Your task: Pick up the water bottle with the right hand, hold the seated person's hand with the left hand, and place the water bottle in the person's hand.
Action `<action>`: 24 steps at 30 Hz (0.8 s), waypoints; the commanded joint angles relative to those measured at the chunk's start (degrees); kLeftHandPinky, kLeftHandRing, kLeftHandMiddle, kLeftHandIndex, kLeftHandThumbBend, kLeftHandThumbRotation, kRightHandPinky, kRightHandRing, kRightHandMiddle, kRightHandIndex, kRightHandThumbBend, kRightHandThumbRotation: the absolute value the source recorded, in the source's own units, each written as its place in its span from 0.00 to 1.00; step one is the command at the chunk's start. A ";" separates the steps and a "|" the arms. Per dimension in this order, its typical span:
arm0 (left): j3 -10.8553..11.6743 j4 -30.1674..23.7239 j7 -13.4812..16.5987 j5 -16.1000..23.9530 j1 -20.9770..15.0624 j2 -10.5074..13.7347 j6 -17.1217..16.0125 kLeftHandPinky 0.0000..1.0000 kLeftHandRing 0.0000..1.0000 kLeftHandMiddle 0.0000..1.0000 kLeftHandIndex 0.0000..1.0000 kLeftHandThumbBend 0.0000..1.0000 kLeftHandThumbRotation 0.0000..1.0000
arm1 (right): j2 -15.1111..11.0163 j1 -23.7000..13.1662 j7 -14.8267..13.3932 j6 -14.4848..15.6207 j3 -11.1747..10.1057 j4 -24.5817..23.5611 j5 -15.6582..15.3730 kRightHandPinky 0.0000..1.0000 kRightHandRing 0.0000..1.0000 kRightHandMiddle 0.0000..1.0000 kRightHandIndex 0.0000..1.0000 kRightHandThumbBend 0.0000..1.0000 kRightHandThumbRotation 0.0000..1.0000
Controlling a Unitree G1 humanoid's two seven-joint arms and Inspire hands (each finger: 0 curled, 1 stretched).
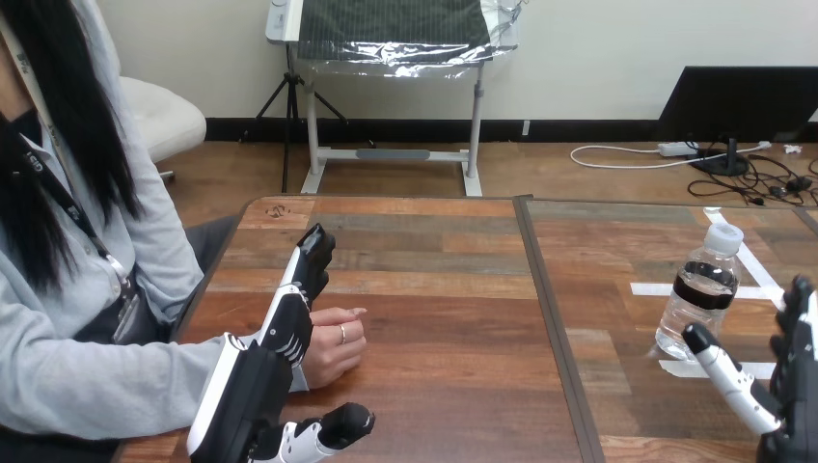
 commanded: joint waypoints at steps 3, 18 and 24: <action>1.13 -0.45 -0.26 -0.58 -2.52 0.41 -1.50 1.00 1.00 1.00 1.00 1.00 0.70 | -1.88 -6.36 1.11 4.36 0.13 0.79 0.77 1.00 1.00 1.00 1.00 1.00 0.52; 1.51 -0.32 -1.04 -1.02 -2.39 0.47 -2.30 1.00 1.00 1.00 1.00 1.00 0.70 | -4.12 -10.32 0.19 13.50 0.81 2.87 -0.41 1.00 1.00 1.00 1.00 1.00 0.60; 1.61 -0.55 -1.32 -1.19 -2.16 0.62 -2.28 1.00 1.00 1.00 1.00 1.00 0.70 | -4.57 -11.70 0.30 15.94 0.76 3.50 -0.30 1.00 1.00 1.00 1.00 1.00 0.62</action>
